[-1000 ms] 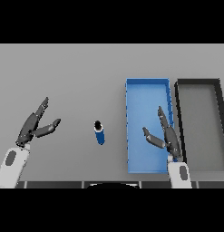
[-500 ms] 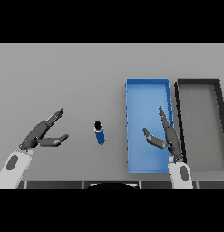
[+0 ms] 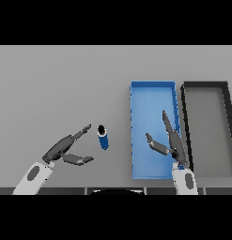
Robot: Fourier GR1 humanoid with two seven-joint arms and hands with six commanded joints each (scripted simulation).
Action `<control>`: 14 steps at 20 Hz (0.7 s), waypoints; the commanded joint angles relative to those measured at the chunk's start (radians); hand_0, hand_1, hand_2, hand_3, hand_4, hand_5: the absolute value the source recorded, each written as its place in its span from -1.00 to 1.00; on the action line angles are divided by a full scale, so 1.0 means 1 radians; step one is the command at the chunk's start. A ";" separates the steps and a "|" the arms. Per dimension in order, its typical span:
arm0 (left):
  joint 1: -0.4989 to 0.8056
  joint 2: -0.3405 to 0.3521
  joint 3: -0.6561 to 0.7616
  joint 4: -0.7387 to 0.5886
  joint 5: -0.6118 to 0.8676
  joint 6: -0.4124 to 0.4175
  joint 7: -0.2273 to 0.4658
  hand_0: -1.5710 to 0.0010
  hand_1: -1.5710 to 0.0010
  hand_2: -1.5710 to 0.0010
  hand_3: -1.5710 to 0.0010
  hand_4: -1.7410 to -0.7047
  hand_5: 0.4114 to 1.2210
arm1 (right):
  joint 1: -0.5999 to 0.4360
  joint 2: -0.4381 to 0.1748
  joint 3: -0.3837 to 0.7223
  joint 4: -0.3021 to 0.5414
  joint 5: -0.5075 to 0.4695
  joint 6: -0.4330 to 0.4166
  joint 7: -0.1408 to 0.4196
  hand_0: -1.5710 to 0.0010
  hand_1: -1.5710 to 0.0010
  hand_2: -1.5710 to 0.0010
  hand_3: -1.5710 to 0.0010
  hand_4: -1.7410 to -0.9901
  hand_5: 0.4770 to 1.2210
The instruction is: Pick up the blue pipe and place it into the blue bin.
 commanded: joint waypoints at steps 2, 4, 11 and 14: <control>-0.025 -0.049 -0.022 0.033 -0.017 0.008 0.013 1.00 1.00 1.00 1.00 0.06 -0.87 | 0.007 0.006 0.007 -0.009 0.010 -0.006 0.014 1.00 1.00 1.00 1.00 0.36 -0.61; -0.050 -0.093 -0.035 0.076 -0.013 0.000 0.031 1.00 1.00 1.00 1.00 0.03 -0.86 | 0.022 -0.001 0.004 -0.026 0.015 -0.011 0.012 1.00 1.00 1.00 1.00 0.36 -0.61; -0.148 -0.210 -0.069 0.231 -0.075 0.011 0.023 1.00 1.00 1.00 1.00 0.17 -0.88 | 0.025 -0.005 -0.009 -0.017 0.003 -0.009 0.012 1.00 1.00 1.00 1.00 0.43 -0.65; -0.178 -0.270 -0.070 0.279 -0.048 -0.009 0.006 1.00 1.00 1.00 1.00 0.10 -0.79 | 0.049 -0.006 -0.002 -0.033 -0.002 0.002 0.000 1.00 1.00 1.00 1.00 0.43 -0.65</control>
